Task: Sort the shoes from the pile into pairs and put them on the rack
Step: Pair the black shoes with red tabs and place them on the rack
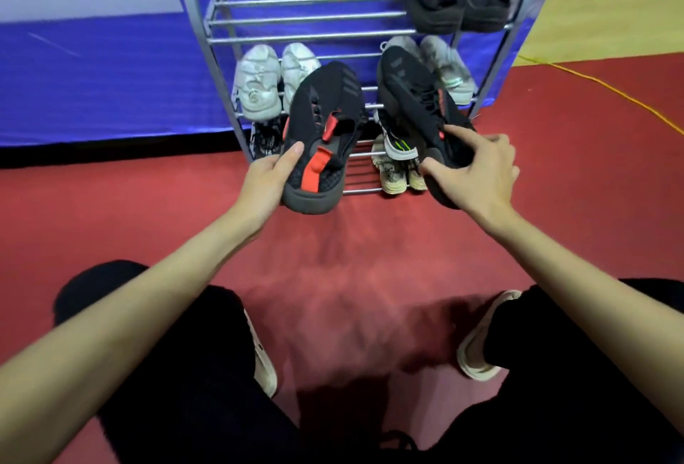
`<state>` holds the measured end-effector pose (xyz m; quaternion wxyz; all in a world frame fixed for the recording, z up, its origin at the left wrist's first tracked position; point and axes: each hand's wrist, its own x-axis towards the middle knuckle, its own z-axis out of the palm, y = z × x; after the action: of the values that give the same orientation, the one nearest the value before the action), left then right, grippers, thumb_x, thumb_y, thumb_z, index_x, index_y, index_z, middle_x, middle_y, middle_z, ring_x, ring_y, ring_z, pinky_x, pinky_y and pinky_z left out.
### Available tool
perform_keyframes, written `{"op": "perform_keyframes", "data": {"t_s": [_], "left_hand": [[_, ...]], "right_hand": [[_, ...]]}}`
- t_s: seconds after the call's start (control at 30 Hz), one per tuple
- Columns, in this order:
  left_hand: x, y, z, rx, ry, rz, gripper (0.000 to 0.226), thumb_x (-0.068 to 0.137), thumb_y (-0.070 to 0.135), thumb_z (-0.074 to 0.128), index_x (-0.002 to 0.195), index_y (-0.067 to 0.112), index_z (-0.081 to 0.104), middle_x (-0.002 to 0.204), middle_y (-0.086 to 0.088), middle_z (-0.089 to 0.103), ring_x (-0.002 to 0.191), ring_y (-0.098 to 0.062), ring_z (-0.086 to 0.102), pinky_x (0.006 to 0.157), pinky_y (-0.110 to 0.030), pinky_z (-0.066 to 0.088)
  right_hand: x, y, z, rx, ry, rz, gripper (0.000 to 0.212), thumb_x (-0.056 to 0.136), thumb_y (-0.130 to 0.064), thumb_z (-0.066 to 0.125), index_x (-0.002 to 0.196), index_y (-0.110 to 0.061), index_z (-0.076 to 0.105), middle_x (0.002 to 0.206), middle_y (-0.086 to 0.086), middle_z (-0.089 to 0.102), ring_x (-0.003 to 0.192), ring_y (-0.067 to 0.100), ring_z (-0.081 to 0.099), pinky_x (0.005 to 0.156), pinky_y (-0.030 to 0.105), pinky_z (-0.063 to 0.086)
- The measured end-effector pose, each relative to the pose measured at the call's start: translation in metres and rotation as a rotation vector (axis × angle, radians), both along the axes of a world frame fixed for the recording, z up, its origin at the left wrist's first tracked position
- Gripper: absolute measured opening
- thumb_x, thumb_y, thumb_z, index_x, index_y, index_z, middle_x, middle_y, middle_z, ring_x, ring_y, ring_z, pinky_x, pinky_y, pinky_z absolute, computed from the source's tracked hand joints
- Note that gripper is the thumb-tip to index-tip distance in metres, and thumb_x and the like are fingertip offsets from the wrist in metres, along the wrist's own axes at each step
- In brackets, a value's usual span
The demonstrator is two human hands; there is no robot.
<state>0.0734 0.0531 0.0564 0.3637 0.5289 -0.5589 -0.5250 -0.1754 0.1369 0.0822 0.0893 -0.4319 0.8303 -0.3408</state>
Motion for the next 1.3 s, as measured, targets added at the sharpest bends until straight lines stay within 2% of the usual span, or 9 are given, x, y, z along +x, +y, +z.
{"op": "perform_keyframes", "data": {"t_s": [0.23,0.4,0.47,0.53,0.67,0.8,1.0,1.17,1.3], "left_hand": [[0.004,-0.034,0.044,-0.042,0.096,0.042,0.05,0.089,0.046,0.056,0.089,-0.002,0.072,0.097,-0.025,0.07,0.087,-0.025,0.064,0.089,-0.039,0.049],[-0.004,-0.076,0.071,-0.059,0.116,0.032,0.035,0.094,0.037,0.053,0.09,0.007,0.071,0.074,0.002,0.072,0.068,-0.007,0.066,0.068,-0.019,0.052],[-0.005,-0.099,0.078,-0.059,0.127,0.032,0.032,0.096,0.03,0.052,0.104,0.003,0.068,0.08,0.001,0.072,0.072,-0.007,0.068,0.07,-0.02,0.055],[-0.001,-0.125,0.082,-0.032,0.165,0.027,0.028,0.096,0.026,0.052,0.099,0.003,0.067,0.08,-0.001,0.074,0.076,-0.011,0.069,0.077,-0.026,0.056],[0.01,-0.176,0.088,0.0,0.179,0.042,0.024,0.097,0.022,0.052,0.106,0.002,0.062,0.082,-0.001,0.071,0.071,-0.006,0.069,0.065,-0.022,0.056],[0.019,-0.219,0.092,-0.006,0.095,0.02,0.021,0.097,0.024,0.051,0.088,0.011,0.064,0.069,0.005,0.073,0.065,-0.004,0.069,0.062,-0.022,0.056],[0.011,-0.255,0.091,-0.013,0.109,0.078,0.03,0.098,0.021,0.049,0.118,0.0,0.058,0.086,-0.004,0.066,0.069,-0.01,0.066,0.061,-0.025,0.058],[0.006,-0.272,0.085,-0.016,0.096,0.188,0.038,0.097,0.022,0.049,0.125,-0.002,0.056,0.107,-0.013,0.067,0.09,-0.023,0.066,0.086,-0.041,0.057],[0.009,-0.279,0.081,0.018,0.091,0.22,0.039,0.097,0.023,0.05,0.128,0.0,0.053,0.111,-0.013,0.066,0.081,-0.019,0.065,0.074,-0.038,0.059]], "right_hand": [[0.006,-0.038,0.04,-0.086,0.017,0.024,0.062,0.063,-0.051,0.07,0.123,-0.044,0.058,0.121,0.007,0.05,0.122,0.026,0.042,0.1,0.04,0.033],[0.022,-0.083,0.056,-0.118,-0.013,0.036,0.06,0.064,-0.052,0.069,0.122,-0.042,0.059,0.124,0.008,0.055,0.126,0.028,0.041,0.104,0.043,0.032],[0.03,-0.108,0.058,-0.128,-0.032,0.037,0.064,0.058,-0.058,0.065,0.121,-0.042,0.06,0.122,0.006,0.06,0.124,0.029,0.047,0.104,0.045,0.036],[0.04,-0.134,0.063,-0.15,-0.061,0.044,0.07,0.053,-0.063,0.061,0.12,-0.042,0.061,0.12,0.004,0.064,0.121,0.028,0.051,0.103,0.046,0.039],[0.058,-0.185,0.071,-0.096,-0.097,0.075,0.059,0.065,-0.056,0.067,0.122,-0.041,0.059,0.129,0.009,0.055,0.128,0.032,0.04,0.102,0.047,0.032],[0.074,-0.233,0.082,-0.091,-0.165,0.082,0.057,0.065,-0.055,0.07,0.12,-0.039,0.06,0.133,0.01,0.053,0.129,0.032,0.038,0.103,0.045,0.031],[0.092,-0.282,0.086,-0.059,-0.208,0.089,0.044,0.067,-0.049,0.07,0.108,-0.036,0.064,0.131,0.011,0.053,0.128,0.032,0.037,0.098,0.043,0.028],[0.106,-0.305,0.078,-0.06,-0.162,0.043,0.034,0.069,-0.047,0.069,0.098,-0.03,0.066,0.125,0.014,0.052,0.121,0.034,0.038,0.094,0.042,0.029],[0.111,-0.317,0.071,-0.023,-0.167,0.041,0.036,0.07,-0.048,0.07,0.099,-0.028,0.065,0.126,0.015,0.051,0.121,0.035,0.038,0.092,0.042,0.03]]}}
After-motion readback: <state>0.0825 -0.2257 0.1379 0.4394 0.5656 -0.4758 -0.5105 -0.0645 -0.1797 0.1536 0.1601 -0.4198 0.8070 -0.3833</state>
